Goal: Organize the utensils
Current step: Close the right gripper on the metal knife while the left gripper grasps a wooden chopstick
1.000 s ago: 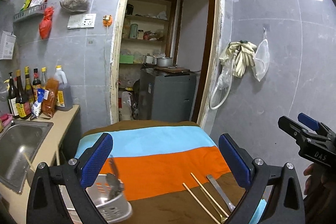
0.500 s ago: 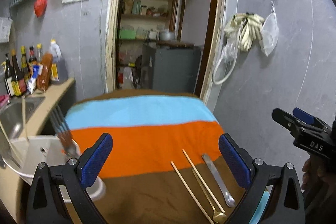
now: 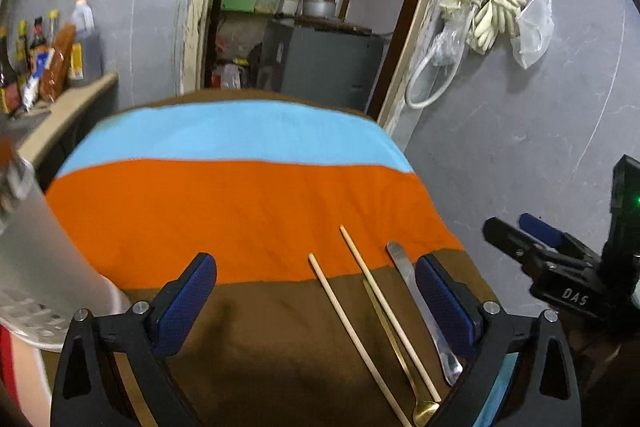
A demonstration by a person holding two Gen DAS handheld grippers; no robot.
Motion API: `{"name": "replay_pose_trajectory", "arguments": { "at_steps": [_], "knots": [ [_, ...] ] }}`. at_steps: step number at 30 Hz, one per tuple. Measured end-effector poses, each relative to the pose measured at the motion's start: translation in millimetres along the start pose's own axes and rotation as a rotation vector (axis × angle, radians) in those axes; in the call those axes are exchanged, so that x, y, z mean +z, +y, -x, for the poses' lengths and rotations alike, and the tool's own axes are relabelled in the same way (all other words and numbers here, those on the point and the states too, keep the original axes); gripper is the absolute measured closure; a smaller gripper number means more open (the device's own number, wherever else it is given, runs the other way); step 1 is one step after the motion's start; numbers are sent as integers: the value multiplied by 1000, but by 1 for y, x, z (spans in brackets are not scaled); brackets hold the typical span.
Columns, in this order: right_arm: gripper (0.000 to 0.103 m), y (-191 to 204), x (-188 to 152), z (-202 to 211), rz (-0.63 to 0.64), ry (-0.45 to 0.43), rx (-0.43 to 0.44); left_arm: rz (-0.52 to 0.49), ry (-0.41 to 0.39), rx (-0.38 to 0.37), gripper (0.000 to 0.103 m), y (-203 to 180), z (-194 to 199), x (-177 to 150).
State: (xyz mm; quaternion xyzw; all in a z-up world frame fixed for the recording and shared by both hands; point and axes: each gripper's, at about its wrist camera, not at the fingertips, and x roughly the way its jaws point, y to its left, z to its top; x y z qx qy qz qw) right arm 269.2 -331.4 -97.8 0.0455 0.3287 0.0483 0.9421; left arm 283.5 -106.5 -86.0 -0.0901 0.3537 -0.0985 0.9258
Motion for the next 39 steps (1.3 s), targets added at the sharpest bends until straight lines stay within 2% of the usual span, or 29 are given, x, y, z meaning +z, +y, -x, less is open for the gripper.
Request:
{"name": "replay_pose_trajectory", "arguments": {
  "at_steps": [1,2,5,10,17,20,27,32,39],
  "knots": [
    [16,-1,-3,-6,1,13,14,7,17,-7,12,1,-5,-2],
    [24,-1,-5,-11,2,25,26,11,29,-10,13,2,-9,-3],
    [39,1,-11,-28,15,68,51,29,70,-18,17,4,-22,-8],
    [44,1,-16,-42,26,99,88,53,110,-37,28,7,-36,-10],
    [62,6,-23,-61,48,164,145,59,166,-65,50,4,-55,-12],
    [63,8,-28,-70,47,202,166,64,189,-77,56,4,-62,-14],
    [63,11,-31,-79,59,227,200,72,206,-100,59,6,-73,-15],
    [72,13,-30,-84,73,244,233,73,219,-85,74,8,-80,-11],
    [78,21,-29,-93,84,282,295,80,223,-104,74,9,-82,-11]
  ]
}}
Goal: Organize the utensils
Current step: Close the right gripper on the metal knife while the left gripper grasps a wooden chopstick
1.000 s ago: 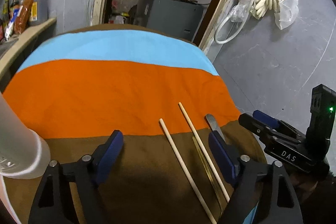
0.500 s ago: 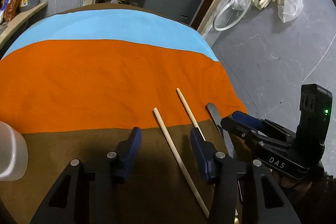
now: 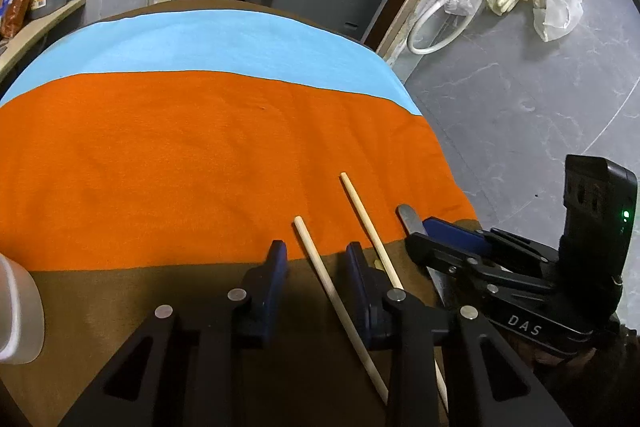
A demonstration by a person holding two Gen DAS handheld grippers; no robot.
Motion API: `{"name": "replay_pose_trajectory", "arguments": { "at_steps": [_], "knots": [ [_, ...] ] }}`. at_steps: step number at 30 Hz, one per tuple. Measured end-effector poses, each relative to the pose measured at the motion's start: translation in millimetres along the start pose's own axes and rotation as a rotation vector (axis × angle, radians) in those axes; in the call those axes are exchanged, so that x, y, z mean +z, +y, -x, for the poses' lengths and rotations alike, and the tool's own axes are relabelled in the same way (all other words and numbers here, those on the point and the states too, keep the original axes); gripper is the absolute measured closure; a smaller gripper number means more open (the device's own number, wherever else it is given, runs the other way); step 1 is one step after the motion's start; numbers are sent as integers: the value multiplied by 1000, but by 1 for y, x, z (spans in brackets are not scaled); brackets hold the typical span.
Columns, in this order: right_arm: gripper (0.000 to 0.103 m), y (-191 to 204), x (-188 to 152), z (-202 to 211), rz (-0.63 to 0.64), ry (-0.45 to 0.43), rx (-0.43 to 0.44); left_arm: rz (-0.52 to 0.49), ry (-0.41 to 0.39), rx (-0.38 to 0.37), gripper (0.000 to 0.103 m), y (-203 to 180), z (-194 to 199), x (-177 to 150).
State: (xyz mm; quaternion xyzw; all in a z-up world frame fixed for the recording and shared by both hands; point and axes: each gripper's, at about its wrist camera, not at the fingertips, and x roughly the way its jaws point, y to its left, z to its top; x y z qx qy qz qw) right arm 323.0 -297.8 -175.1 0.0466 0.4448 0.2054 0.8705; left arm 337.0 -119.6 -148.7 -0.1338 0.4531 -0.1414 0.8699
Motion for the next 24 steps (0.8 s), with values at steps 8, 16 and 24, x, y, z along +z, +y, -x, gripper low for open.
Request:
{"name": "replay_pose_trajectory", "arguments": {
  "at_steps": [8,16,24],
  "knots": [
    [84,1,-3,-1,-39,28,39,35,25,-44,91,7,-1,-1],
    [88,8,-3,3,-39,60,20,48,29,-41,92,7,0,-1],
    [101,19,0,13,2,65,12,102,11,9,93,18,9,-3]
  ]
}}
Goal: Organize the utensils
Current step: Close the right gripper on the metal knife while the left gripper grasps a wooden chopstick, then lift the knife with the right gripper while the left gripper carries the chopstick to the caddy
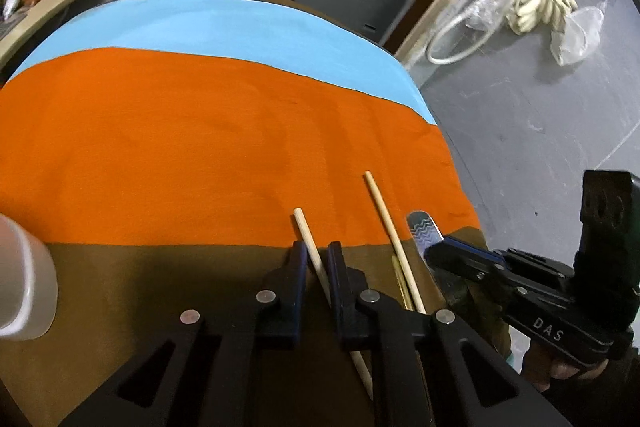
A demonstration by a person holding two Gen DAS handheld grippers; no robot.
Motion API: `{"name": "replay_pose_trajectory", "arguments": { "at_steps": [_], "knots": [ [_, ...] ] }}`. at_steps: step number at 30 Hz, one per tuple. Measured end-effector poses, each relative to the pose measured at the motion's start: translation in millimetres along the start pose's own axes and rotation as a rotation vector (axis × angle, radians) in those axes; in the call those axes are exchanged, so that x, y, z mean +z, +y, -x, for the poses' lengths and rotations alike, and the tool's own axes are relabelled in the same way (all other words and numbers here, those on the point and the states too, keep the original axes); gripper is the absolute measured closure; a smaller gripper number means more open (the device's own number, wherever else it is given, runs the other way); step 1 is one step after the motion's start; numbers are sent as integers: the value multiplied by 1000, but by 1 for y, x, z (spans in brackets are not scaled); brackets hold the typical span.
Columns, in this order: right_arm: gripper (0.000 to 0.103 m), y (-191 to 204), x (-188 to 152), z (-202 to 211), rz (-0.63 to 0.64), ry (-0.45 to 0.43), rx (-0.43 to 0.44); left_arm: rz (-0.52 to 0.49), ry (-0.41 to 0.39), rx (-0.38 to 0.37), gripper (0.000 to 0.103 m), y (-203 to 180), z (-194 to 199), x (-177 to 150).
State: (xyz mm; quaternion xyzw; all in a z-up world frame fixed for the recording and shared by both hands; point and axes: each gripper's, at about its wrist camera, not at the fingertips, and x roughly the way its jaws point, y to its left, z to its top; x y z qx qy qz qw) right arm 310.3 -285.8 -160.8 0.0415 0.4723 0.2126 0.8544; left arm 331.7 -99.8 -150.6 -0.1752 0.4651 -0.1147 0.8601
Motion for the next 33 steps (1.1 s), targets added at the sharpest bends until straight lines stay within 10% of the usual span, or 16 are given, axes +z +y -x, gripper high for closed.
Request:
{"name": "replay_pose_trajectory", "arguments": {
  "at_steps": [11,33],
  "knots": [
    [101,9,1,3,7,68,-82,-7,12,6,93,2,12,2],
    [102,77,-27,118,-119,-303,-244,-124,-195,-94,98,4,149,5]
  ]
}}
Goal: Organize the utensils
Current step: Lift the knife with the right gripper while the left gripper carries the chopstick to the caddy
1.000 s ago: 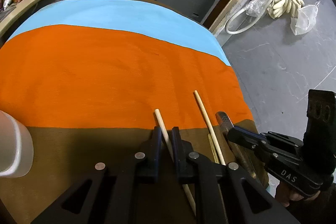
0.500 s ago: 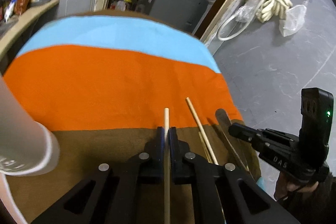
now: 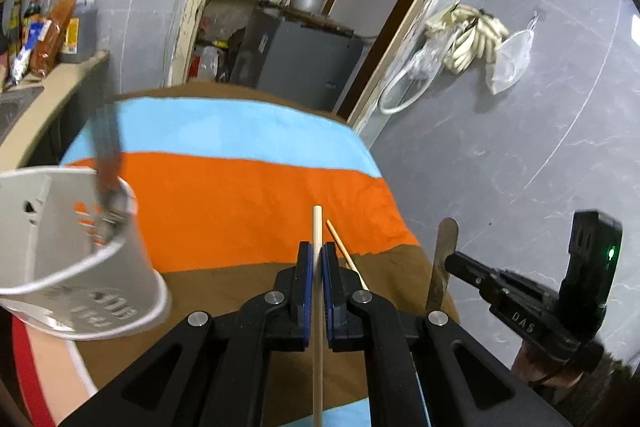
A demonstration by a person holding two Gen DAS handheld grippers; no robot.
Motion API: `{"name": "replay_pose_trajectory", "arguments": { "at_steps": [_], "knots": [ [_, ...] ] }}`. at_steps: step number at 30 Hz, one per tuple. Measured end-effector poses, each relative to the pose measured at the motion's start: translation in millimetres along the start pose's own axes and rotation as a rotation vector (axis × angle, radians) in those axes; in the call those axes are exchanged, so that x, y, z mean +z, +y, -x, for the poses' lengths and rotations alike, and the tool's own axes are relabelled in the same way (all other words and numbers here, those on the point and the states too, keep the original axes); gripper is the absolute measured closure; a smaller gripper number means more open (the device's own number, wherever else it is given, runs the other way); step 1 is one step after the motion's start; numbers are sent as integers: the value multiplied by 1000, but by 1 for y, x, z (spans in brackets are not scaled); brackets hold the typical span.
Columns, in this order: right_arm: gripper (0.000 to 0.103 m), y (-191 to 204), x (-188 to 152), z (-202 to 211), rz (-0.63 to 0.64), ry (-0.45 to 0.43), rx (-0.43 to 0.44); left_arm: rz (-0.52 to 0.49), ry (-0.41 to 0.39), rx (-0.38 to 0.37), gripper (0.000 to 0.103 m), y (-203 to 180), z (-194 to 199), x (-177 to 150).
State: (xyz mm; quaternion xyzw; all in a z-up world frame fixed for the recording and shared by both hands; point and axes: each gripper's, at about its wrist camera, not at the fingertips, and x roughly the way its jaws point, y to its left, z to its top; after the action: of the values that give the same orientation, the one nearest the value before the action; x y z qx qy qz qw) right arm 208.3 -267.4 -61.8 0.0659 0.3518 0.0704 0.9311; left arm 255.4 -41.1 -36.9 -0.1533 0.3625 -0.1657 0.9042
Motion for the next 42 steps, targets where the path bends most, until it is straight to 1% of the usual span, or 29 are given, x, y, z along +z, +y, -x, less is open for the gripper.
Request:
{"name": "replay_pose_trajectory", "arguments": {
  "at_steps": [4,8,13,17,21,24,28,30,34,37,42],
  "knots": [
    [102,13,-2,18,13,-61,-40,28,-50,-21,98,12,28,9],
    [102,32,6,38,27,-124,-67,54,-86,-24,98,27,51,17],
    [102,57,25,60,48,-202,-62,96,-159,-5,98,54,86,31],
    [102,87,43,69,72,-263,-24,110,-232,31,98,76,114,42],
    [102,118,61,73,93,-306,48,128,-301,80,98,99,139,53],
    [102,146,76,79,121,-347,120,158,-353,113,98,120,157,61],
    [102,176,87,87,150,-387,191,201,-423,165,98,147,175,70],
    [102,192,95,90,165,-407,230,216,-451,179,98,156,179,75],
    [102,212,100,88,201,-421,266,220,-490,213,98,167,178,83],
    [102,224,101,80,224,-417,292,214,-525,234,98,174,175,86],
    [102,241,95,58,244,-394,335,210,-546,256,98,182,162,90]
  ]
}}
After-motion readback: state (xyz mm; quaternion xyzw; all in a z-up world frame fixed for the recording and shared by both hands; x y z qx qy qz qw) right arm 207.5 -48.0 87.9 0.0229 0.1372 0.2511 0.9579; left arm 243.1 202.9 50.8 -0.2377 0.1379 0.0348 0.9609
